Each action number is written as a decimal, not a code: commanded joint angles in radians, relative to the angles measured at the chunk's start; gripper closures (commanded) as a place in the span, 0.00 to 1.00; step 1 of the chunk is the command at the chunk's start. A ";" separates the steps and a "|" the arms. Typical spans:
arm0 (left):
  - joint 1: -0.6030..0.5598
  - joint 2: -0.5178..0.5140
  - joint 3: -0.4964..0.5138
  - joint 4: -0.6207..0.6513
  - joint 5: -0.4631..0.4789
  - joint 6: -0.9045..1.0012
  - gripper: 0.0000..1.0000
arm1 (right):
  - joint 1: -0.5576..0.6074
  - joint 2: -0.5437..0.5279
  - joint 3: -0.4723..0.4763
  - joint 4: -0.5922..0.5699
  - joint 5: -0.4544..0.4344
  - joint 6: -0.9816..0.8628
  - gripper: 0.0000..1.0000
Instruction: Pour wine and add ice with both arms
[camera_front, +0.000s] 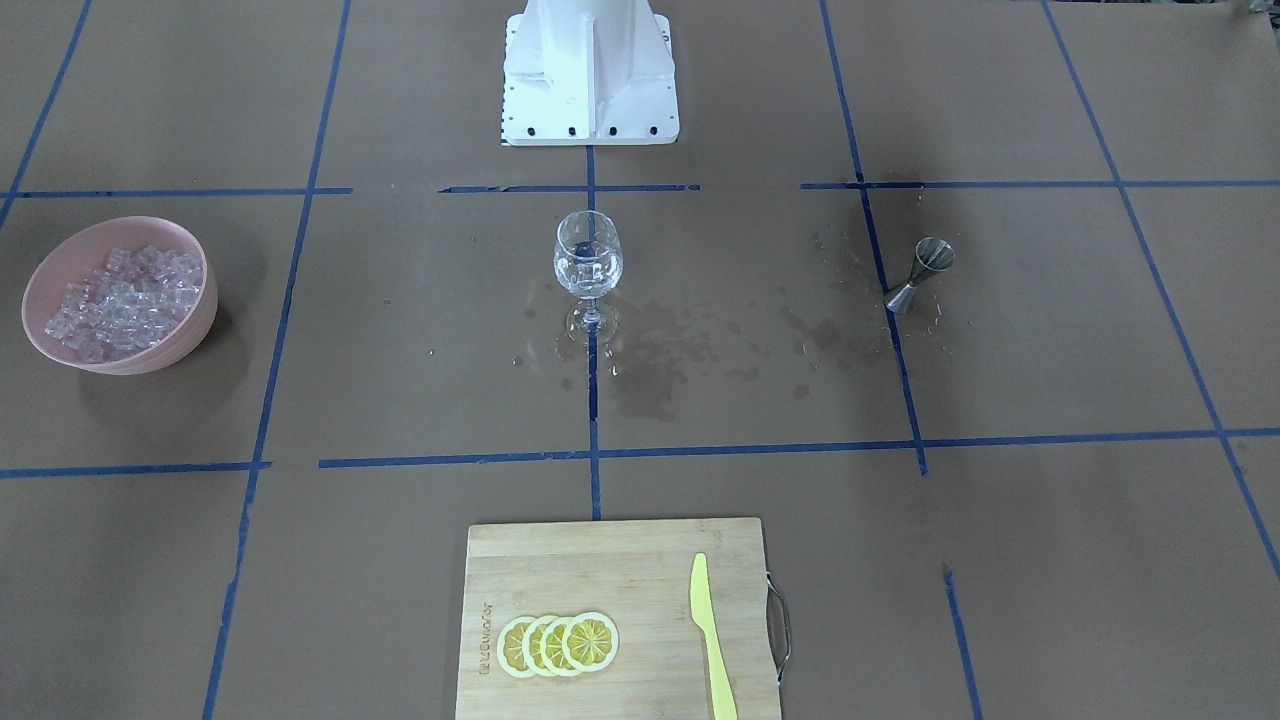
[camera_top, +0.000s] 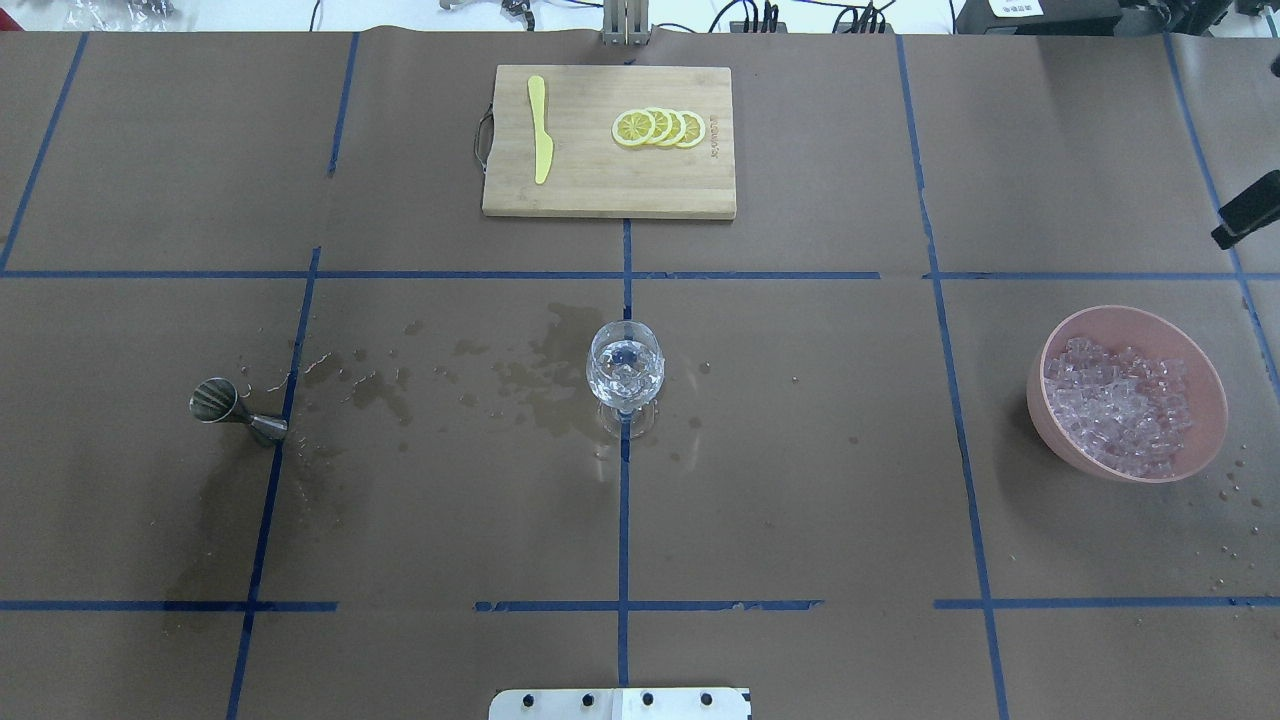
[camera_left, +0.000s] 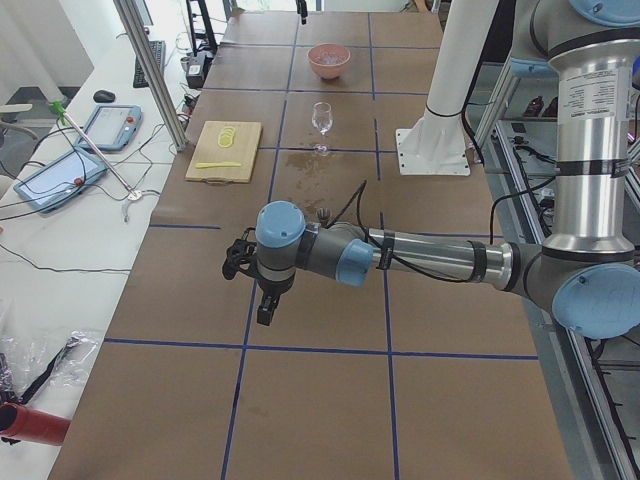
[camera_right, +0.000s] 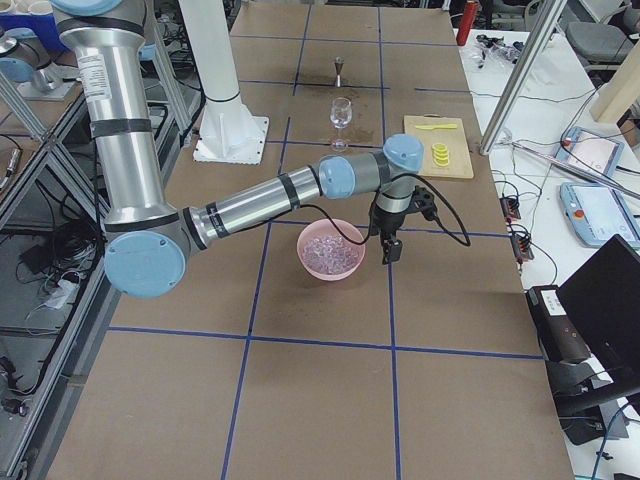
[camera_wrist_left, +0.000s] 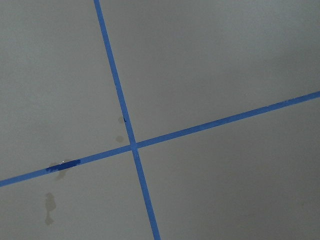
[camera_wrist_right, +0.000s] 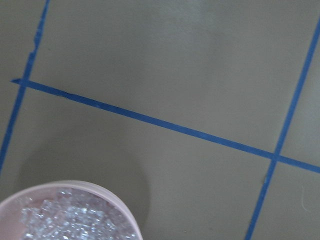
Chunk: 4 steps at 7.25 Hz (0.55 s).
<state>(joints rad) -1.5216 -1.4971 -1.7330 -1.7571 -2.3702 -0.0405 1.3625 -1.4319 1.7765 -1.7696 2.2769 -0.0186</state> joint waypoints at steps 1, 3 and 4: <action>-0.009 -0.023 0.022 0.094 -0.023 -0.002 0.00 | 0.140 -0.042 -0.115 0.001 0.085 -0.153 0.00; -0.012 -0.026 0.033 0.175 -0.020 -0.004 0.00 | 0.173 -0.036 -0.120 0.007 0.102 -0.152 0.00; -0.041 -0.022 0.035 0.177 -0.014 -0.004 0.00 | 0.173 -0.045 -0.129 0.057 0.095 -0.153 0.00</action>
<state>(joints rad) -1.5408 -1.5206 -1.7022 -1.5999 -2.3889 -0.0439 1.5268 -1.4710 1.6573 -1.7519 2.3717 -0.1691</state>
